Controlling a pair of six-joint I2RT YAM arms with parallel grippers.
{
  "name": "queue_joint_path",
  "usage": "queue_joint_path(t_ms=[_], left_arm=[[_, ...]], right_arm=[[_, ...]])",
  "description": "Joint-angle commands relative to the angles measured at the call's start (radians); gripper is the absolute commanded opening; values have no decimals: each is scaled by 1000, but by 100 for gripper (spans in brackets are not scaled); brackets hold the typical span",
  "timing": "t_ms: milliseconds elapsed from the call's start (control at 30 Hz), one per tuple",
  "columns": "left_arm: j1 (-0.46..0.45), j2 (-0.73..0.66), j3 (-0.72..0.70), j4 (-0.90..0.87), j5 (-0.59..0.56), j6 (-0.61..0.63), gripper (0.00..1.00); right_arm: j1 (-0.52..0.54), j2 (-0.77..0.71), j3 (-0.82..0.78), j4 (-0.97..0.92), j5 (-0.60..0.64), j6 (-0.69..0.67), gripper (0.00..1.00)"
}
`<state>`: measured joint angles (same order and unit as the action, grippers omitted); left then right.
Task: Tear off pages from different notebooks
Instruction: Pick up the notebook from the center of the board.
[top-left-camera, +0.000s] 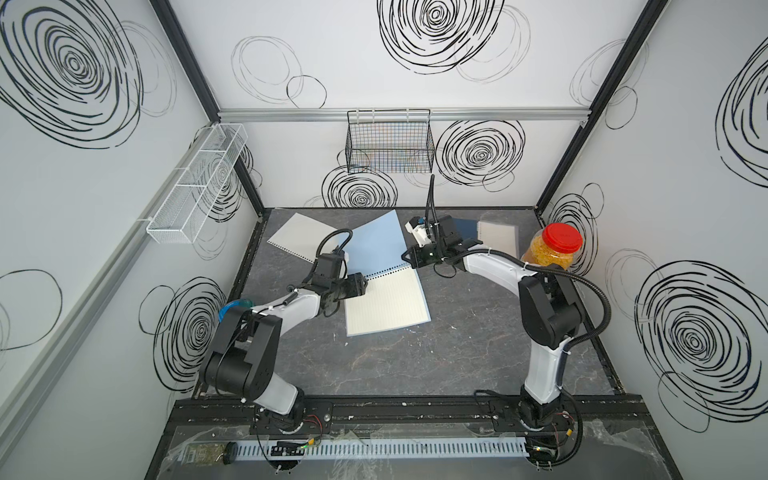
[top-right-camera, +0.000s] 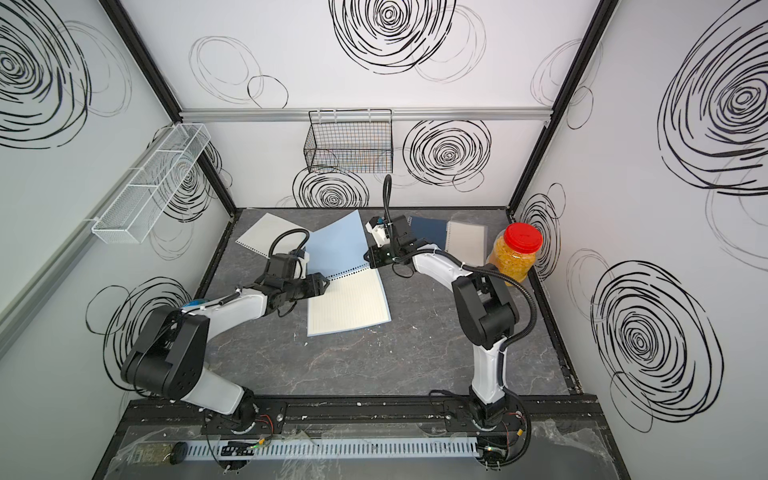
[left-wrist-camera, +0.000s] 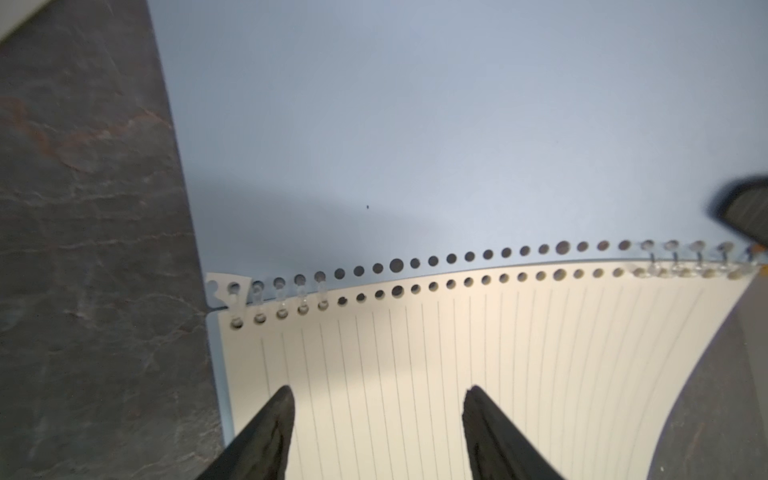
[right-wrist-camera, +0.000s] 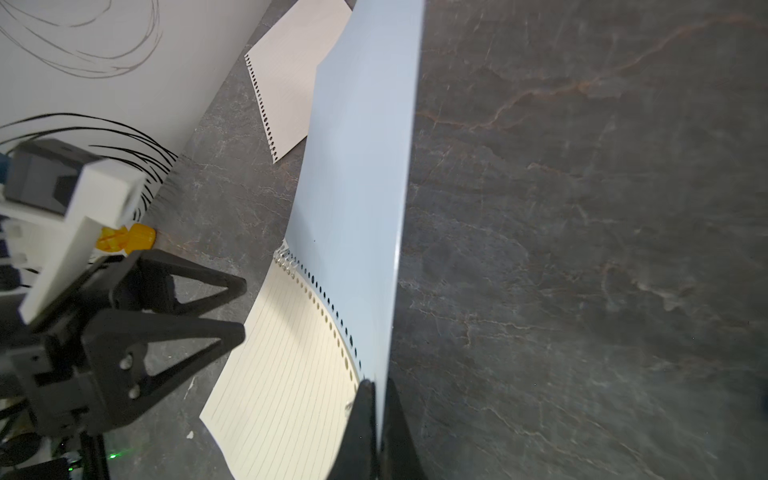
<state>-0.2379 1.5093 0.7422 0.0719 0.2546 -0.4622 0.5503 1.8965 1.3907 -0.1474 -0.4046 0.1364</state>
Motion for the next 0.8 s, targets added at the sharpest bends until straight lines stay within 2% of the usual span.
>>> queue_joint_path(t_ms=[0,133,300,500,767], left_arm=[[30,-88,22,39,32,16,69],[61,-166,76,40,35,23,70],[108,-221,198,15,28,27,73],[139,-180,326,-3,75,61,74],[129,-158,352,50,287,65,76]], right_arm=[[34,-84,-35,11,147,-132,0],[84,-172,-114,62,269,-296,0],[156,-303,-276,225,397,-522,0],[169,-367,-366,302,385,-690,0],[177,-404,-396,315,395,-753,0]])
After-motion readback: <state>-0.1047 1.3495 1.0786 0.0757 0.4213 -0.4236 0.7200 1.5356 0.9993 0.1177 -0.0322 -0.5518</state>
